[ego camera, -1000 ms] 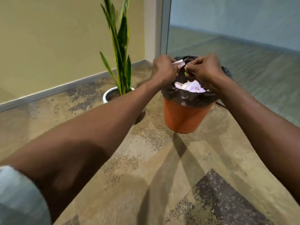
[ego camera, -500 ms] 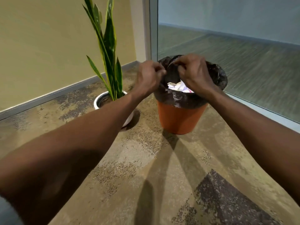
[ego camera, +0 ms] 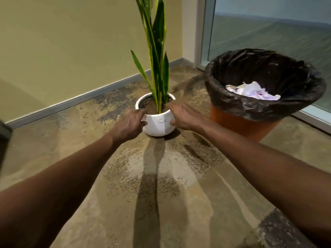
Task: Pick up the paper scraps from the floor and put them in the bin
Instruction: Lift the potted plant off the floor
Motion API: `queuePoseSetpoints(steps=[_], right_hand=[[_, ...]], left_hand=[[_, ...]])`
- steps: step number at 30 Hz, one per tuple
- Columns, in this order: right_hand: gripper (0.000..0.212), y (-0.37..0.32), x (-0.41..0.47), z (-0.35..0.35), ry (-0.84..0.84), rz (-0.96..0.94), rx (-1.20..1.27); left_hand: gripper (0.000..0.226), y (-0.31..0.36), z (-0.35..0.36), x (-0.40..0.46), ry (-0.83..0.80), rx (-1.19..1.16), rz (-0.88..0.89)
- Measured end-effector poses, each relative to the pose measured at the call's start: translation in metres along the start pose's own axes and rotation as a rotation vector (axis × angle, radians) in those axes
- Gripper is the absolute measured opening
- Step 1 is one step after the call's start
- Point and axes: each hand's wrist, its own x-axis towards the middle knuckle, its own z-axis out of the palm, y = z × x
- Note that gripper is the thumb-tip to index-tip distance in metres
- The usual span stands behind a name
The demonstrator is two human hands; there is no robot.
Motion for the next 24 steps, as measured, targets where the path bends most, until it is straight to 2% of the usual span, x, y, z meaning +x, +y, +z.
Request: queuePoseSetpoints(steps=[4,10,16,17,21,24], right_hand=[[0.037,0.004,0.026,0.031,-0.059,-0.067,-0.088],[0.041,0.016,0.043,0.056,-0.054,-0.147,-0.181],[0.02,0.027,0.046,0.052,-0.126,-0.203,-0.245],[0.02,0.028,0.047,0.052,-0.12,-0.194,-0.245],[0.044,0.025,0.049,0.053,-0.104,-0.151,-0.149],[0.039,0.02,0.045,0.06,-0.084,-0.097,-0.111]], left_hand=[[0.068,0.007,0.012,0.009,-0.106,-0.006,0.077],[0.072,0.009,0.029,0.023,-0.028,0.081,0.113],[0.051,0.007,0.036,0.035,-0.049,0.057,0.076],[0.049,0.006,0.035,0.038,-0.076,0.058,0.07],[0.046,0.002,0.035,0.049,-0.171,0.074,0.092],[0.039,0.002,0.039,0.049,-0.155,0.109,0.109]])
